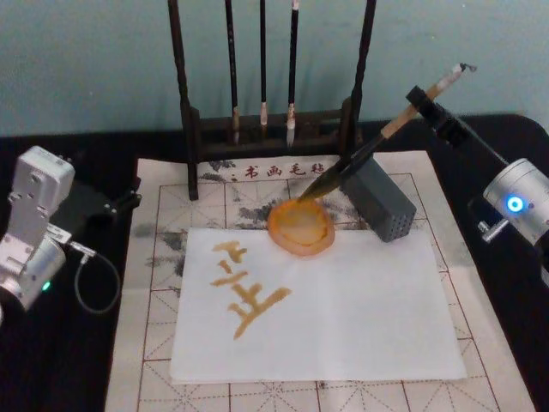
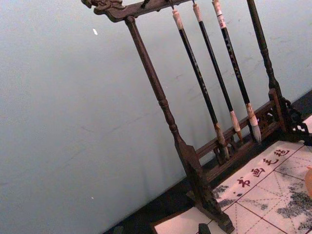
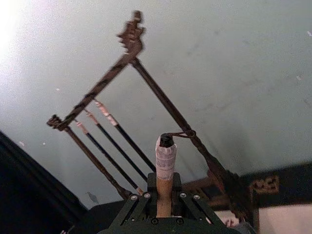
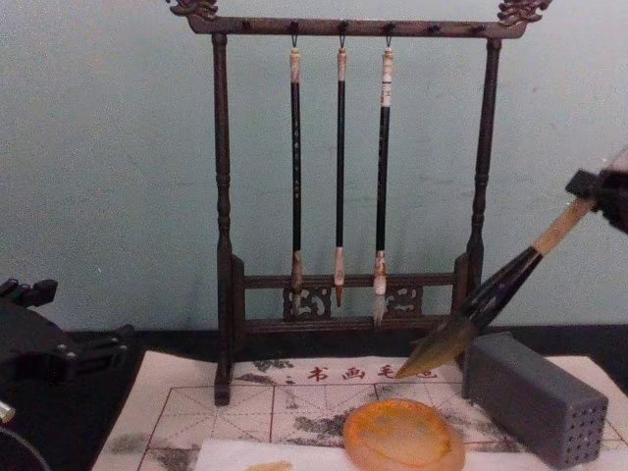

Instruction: Pick up the brush from the inkstone, write on the paper, then place the brush back to its original position.

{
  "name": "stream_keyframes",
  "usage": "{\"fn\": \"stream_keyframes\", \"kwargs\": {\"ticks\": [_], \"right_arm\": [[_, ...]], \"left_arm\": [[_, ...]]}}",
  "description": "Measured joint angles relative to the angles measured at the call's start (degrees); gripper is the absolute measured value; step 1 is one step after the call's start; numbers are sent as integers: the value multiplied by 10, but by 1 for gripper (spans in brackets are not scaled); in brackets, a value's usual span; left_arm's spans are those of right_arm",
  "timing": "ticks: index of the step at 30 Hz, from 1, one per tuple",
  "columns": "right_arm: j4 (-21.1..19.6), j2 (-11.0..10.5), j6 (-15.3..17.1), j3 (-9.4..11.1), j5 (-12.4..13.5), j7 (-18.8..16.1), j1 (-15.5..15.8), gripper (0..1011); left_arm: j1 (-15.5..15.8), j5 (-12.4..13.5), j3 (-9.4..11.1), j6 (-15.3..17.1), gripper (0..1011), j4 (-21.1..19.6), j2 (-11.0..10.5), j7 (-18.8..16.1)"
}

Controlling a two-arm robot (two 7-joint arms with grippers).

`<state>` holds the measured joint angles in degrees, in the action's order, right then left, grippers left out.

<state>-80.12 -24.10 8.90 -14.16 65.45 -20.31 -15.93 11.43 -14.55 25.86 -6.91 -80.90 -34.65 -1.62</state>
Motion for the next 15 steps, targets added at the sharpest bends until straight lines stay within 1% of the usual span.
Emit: {"fn": "stream_keyframes", "kwargs": {"ticks": [1,2,7,8,10,11,13,15], "right_arm": [[0,0,0,0,0,0,0,185],[5,2,5,0,9,6,-1,185],[21,9,19,-4,33,25,-6,185],[21,9,19,-4,33,25,-6,185],[29,13,26,-6,45,35,-8,185],[29,13,26,-6,45,35,-8,185],[39,16,32,-9,57,45,-11,185],[43,17,35,-10,63,49,-12,185]], "left_arm": [[0,0,0,0,1001,0,0,0],[0,0,0,0,1001,0,0,0],[0,0,0,0,1001,0,0,0],[0,0,0,0,1001,0,0,0],[0,0,0,0,1001,0,0,0],[0,0,0,0,1001,0,0,0],[0,0,0,0,1001,0,0,0],[0,0,0,0,1001,0,0,0]]}}
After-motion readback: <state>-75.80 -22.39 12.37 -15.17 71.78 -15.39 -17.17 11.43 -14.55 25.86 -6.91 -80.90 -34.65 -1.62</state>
